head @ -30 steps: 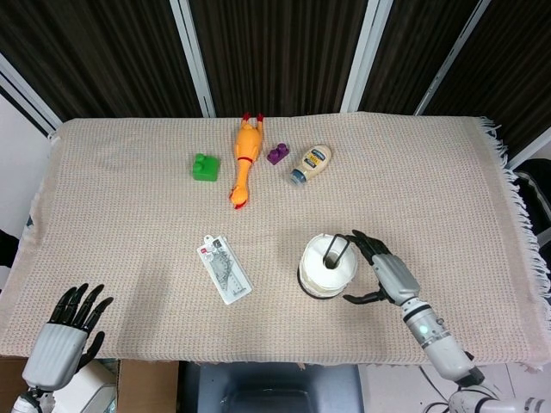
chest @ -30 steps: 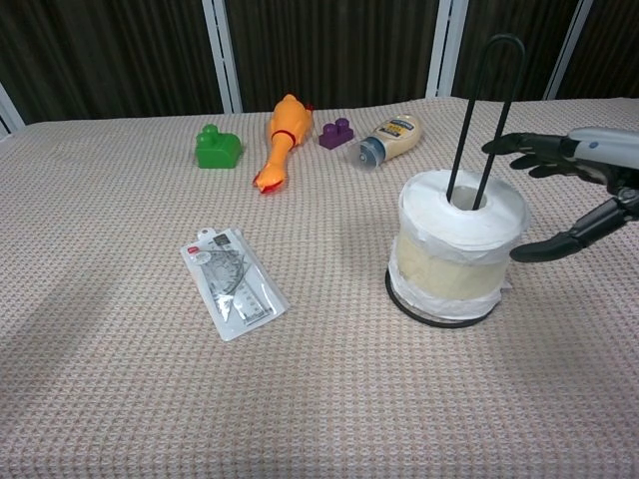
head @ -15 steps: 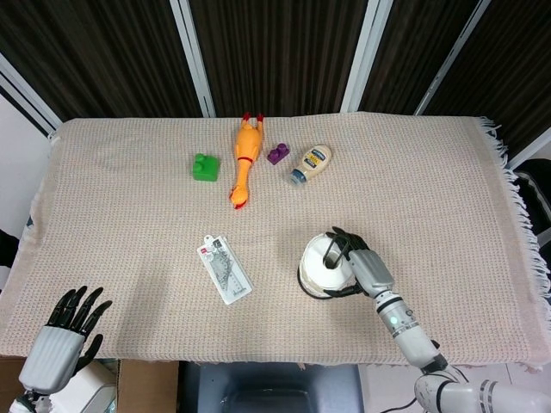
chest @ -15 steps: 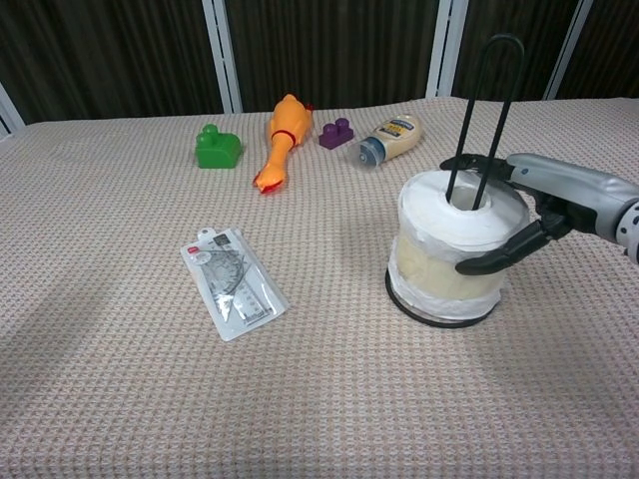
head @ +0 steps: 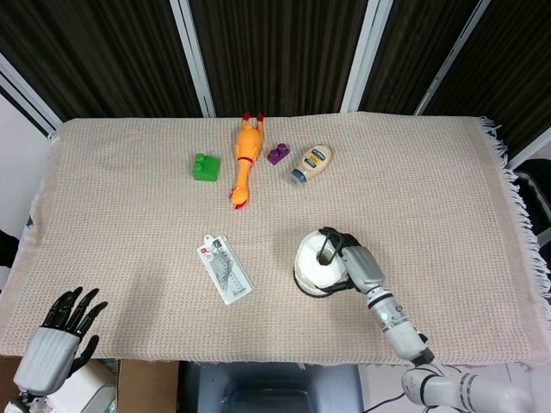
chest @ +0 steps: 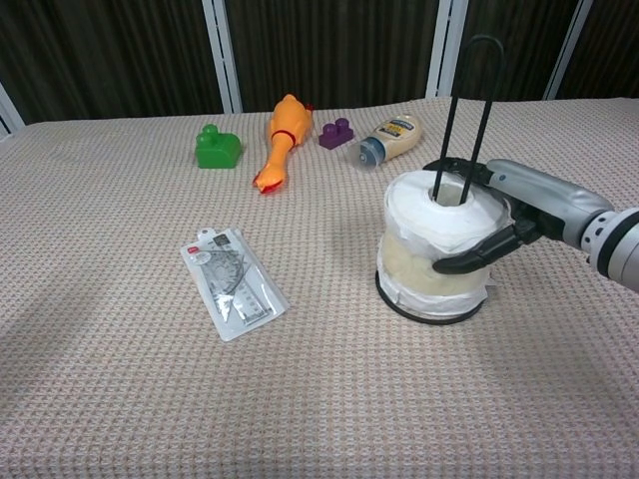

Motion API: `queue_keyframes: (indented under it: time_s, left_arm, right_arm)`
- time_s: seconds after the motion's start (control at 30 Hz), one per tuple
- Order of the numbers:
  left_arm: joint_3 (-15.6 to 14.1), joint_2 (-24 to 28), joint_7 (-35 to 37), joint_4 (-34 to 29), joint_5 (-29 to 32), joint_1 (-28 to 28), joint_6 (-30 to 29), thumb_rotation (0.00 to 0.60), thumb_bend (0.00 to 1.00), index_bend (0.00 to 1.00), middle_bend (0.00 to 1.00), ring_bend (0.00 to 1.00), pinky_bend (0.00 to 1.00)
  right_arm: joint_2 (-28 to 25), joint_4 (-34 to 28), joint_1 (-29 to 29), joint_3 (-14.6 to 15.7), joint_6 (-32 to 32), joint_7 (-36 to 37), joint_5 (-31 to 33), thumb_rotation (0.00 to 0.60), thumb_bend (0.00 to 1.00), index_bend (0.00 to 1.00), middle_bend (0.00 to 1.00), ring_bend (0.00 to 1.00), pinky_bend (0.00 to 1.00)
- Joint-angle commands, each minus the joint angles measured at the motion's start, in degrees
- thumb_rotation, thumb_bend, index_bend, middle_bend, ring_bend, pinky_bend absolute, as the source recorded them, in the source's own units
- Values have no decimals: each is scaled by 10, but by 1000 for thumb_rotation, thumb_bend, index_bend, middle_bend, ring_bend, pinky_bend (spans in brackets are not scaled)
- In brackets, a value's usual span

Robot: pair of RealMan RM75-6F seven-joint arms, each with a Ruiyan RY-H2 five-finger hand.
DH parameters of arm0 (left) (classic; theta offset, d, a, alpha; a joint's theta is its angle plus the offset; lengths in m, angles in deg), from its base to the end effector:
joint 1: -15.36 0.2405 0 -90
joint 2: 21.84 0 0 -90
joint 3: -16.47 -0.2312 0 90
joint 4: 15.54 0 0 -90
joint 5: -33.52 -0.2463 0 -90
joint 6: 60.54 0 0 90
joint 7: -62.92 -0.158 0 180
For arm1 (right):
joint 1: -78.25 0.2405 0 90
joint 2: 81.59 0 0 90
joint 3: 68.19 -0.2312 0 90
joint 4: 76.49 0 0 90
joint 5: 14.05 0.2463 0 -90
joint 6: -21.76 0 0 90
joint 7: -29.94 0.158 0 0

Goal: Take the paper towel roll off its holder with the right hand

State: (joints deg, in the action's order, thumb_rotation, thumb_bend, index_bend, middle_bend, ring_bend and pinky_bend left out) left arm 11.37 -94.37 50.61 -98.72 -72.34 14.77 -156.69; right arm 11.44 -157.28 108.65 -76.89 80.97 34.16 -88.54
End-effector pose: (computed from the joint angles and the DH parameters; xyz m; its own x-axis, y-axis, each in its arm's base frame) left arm -0.2782 0.1327 0.0712 0.5628 -0.0802 0.8227 0.7792 -0.2808 -0.5604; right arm -0.1720 -0.3064 -0.0697 0.0678 -0.3473 0.9353 -0.9776 -0.2105 -0.0073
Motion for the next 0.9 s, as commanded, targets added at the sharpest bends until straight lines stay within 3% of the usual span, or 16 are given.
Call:
queue_keyframes:
  time_s: [0.03, 0.17, 0.27, 0.47, 0.9]
  left_arm:
    - [-1, -1, 7, 6, 1, 0, -1, 600, 438, 214, 95, 3, 147]
    - [-1, -2, 11, 10, 2, 0, -1, 600, 439, 214, 95, 3, 147]
    - [-2, -2, 11, 10, 1, 1, -1, 600, 439, 213, 95, 3, 147]
    - [-3, -3, 5, 7, -2, 0, 1, 600, 438, 214, 95, 3, 147]
    - [-3, -4, -26, -12, -4, -4, 17, 600, 440, 214, 95, 4, 148]
  right_arm:
    - [25, 27, -2, 0, 26, 12, -18, 600, 62, 360, 287, 289, 343]
    - [38, 42, -8, -1, 64, 39, -50, 600, 86, 610, 470, 472, 513]
    - [30, 29, -12, -4, 92, 53, -72, 600, 115, 683, 527, 525, 558]
    - [-19, -49, -19, -21, 134, 44, -96, 600, 118, 710, 547, 543, 573]
    - [-196, -380, -48, -97, 179, -73, -46, 600, 118, 696, 547, 543, 573]
